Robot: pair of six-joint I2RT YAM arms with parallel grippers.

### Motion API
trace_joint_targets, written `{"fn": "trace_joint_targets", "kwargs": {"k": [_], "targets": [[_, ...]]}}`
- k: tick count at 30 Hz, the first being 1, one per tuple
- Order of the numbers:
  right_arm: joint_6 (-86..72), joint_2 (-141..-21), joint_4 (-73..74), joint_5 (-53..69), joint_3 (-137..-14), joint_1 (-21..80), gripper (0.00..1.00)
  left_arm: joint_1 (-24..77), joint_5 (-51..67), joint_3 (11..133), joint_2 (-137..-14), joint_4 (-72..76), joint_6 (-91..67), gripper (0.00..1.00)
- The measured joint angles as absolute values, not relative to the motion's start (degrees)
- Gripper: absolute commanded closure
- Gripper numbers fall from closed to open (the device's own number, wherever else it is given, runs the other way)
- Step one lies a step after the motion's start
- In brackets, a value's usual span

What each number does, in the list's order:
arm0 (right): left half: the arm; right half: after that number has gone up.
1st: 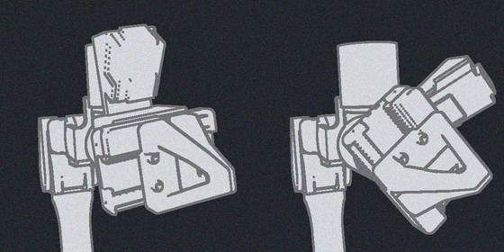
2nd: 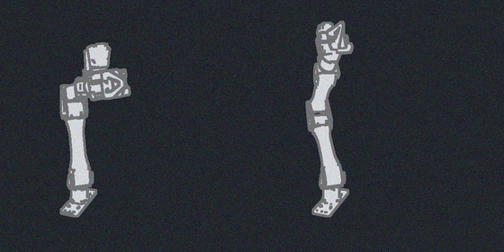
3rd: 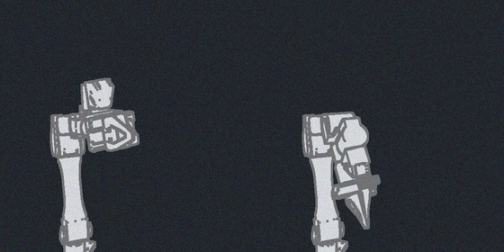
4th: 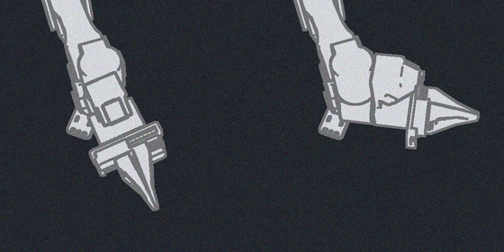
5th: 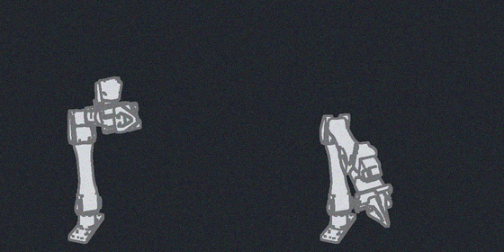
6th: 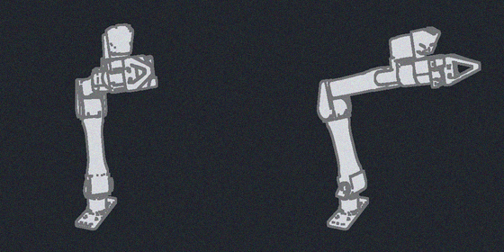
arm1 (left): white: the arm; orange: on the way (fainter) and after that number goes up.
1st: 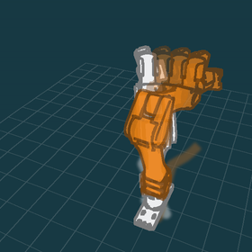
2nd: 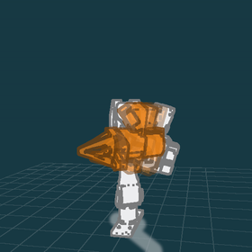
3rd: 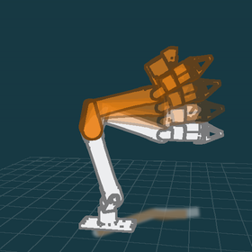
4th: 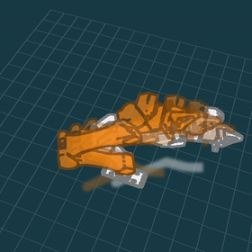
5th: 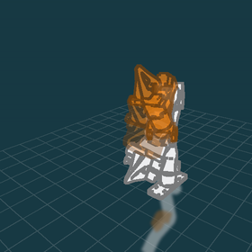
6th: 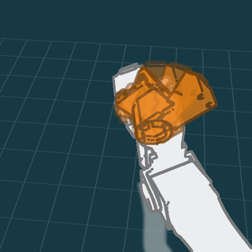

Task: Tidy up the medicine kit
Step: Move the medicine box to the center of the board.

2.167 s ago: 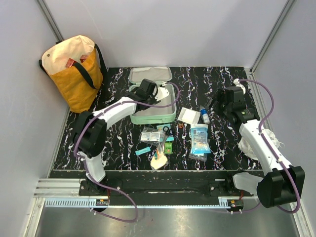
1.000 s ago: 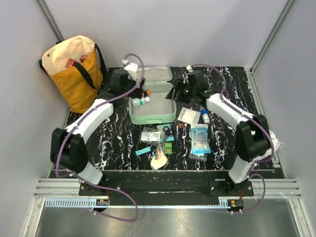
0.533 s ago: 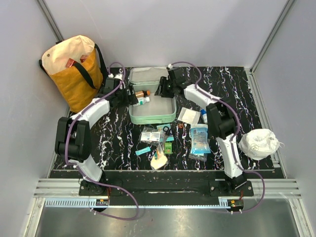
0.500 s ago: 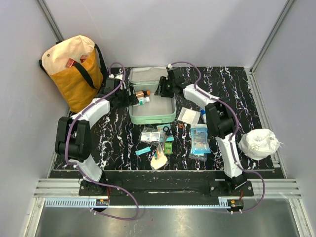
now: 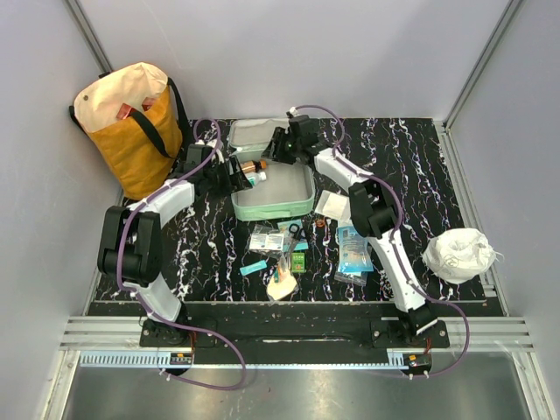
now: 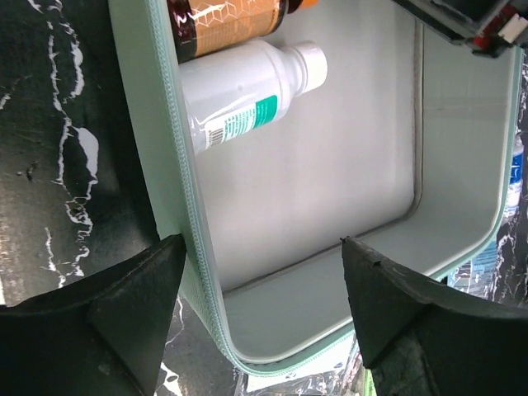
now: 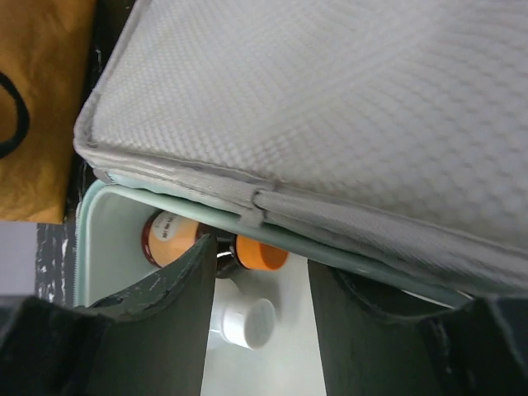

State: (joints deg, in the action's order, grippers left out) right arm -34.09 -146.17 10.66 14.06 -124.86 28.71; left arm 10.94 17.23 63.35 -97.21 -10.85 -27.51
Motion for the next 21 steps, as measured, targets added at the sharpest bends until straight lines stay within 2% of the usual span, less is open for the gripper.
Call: {"fn": "trace_joint_targets", "kwargs": {"k": [6,12,21], "targets": [[-34.39,-149.97,13.85,17.39,-131.52,29.67,0.50,10.90,19.70,62.33,-97.21,-9.61,-28.75,0.21],[-35.27,-147.87,10.50,18.74,-124.29,29.95,0.50,10.90,20.69,62.33,-97.25,-9.74,-28.99,0.21],[-34.61,-146.28,10.20,18.48,-121.58,29.78,0.41,10.87,21.06,62.37,-97.27,-9.87,-28.97,0.21]]}}
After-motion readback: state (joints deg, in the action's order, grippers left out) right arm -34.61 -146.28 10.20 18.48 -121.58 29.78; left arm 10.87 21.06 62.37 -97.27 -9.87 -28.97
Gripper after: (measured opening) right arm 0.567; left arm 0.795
